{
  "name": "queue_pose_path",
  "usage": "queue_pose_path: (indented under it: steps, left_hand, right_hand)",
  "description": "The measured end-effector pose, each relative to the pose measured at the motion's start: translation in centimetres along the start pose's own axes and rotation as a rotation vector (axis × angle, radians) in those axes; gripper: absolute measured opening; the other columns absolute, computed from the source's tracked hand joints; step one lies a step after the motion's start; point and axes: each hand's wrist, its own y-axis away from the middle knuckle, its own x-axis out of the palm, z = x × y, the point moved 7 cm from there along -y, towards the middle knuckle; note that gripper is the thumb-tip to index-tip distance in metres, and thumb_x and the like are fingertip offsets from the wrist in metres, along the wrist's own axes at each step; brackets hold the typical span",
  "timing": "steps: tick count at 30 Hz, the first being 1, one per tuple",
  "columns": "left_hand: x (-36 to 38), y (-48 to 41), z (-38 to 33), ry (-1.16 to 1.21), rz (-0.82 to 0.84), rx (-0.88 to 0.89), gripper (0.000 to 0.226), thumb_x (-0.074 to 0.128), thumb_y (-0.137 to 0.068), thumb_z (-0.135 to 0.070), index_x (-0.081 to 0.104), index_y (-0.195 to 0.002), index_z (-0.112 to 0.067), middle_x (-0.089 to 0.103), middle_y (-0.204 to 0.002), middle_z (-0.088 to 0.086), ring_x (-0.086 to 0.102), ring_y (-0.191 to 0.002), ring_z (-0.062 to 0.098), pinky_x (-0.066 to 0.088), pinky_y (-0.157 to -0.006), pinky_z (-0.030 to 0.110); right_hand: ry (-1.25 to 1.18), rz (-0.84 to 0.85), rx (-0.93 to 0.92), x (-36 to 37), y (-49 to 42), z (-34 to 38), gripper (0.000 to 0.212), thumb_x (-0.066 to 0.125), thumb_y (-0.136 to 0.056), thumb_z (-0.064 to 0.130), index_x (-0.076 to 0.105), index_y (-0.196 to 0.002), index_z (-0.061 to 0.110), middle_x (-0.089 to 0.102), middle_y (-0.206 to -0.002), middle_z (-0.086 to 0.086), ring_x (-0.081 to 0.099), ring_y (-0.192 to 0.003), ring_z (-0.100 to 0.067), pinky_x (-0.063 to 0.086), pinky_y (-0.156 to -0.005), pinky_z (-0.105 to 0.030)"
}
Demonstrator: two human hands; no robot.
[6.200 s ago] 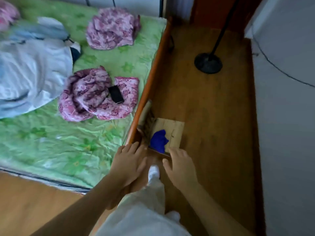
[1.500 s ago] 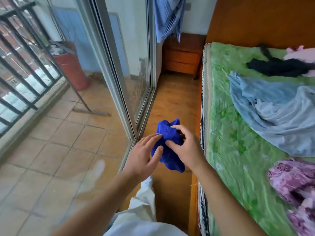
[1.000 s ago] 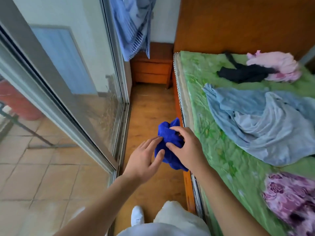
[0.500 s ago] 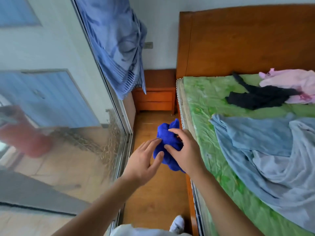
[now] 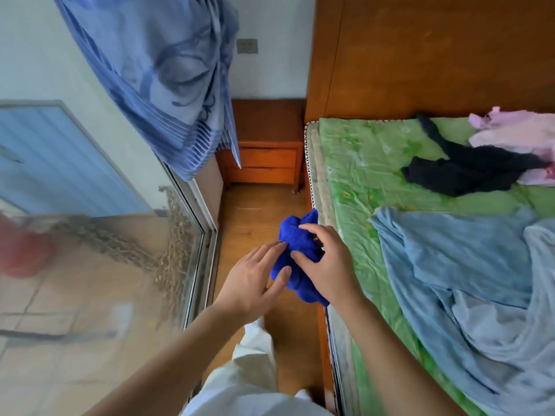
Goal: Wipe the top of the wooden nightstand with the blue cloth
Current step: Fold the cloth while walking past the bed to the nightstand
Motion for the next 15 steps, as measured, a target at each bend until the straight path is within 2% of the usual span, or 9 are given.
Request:
queue_pose_path:
  steps: [4, 7, 11, 15]
  left_hand:
    - [0.2, -5.6, 3.8, 0.064, 0.017, -0.020, 0.059, 0.031, -0.101, -0.055, 0.044, -0.146, -0.018, 0.053, -0.145, -0.004, 0.049, -0.130, 0.014, 0.043, -0.107, 0.036]
    - [-0.6, -11.5, 6.0, 0.094, 0.037, -0.006, 0.058, 0.033, -0.100, -0.054, 0.045, -0.144, -0.018, 0.055, -0.143, -0.004, 0.050, -0.129, 0.016, 0.043, -0.106, 0.036]
    - [-3.0, -18.9, 8.0, 0.108, 0.024, 0.041, 0.055, 0.034, -0.101, -0.051, 0.047, -0.142, -0.017, 0.060, -0.134, -0.001, 0.055, -0.121, 0.019, 0.044, -0.102, 0.035]
    - [-4.5, -25.1, 9.9, 0.127, 0.021, 0.051, 0.056, 0.035, -0.100, -0.050, 0.050, -0.141, -0.015, 0.060, -0.136, 0.001, 0.055, -0.123, 0.020, 0.046, -0.102, 0.038]
  right_hand:
    - [0.054, 0.028, 0.029, 1.2, -6.2, -1.0, 0.048, 0.079, -0.081, 0.024, 0.059, -0.122, 0.039, 0.057, -0.113, 0.025, 0.058, -0.101, 0.003, 0.047, -0.085, -0.014]
    - [0.070, -0.010, 0.064, 1.1, -11.9, -1.6, 0.048, 0.079, -0.080, 0.022, 0.061, -0.122, 0.035, 0.058, -0.112, 0.021, 0.059, -0.099, 0.002, 0.049, -0.086, -0.020]
    - [0.089, -0.061, 0.066, 0.9, -19.0, -1.6, 0.048, 0.080, -0.080, 0.025, 0.060, -0.122, 0.035, 0.059, -0.110, 0.019, 0.059, -0.100, -0.001, 0.049, -0.084, -0.022]
    - [0.073, -0.080, 0.074, 1.0, -25.5, -2.4, 0.049, 0.079, -0.079, 0.028, 0.058, -0.122, 0.039, 0.058, -0.109, 0.021, 0.059, -0.098, 0.000, 0.049, -0.084, -0.022]
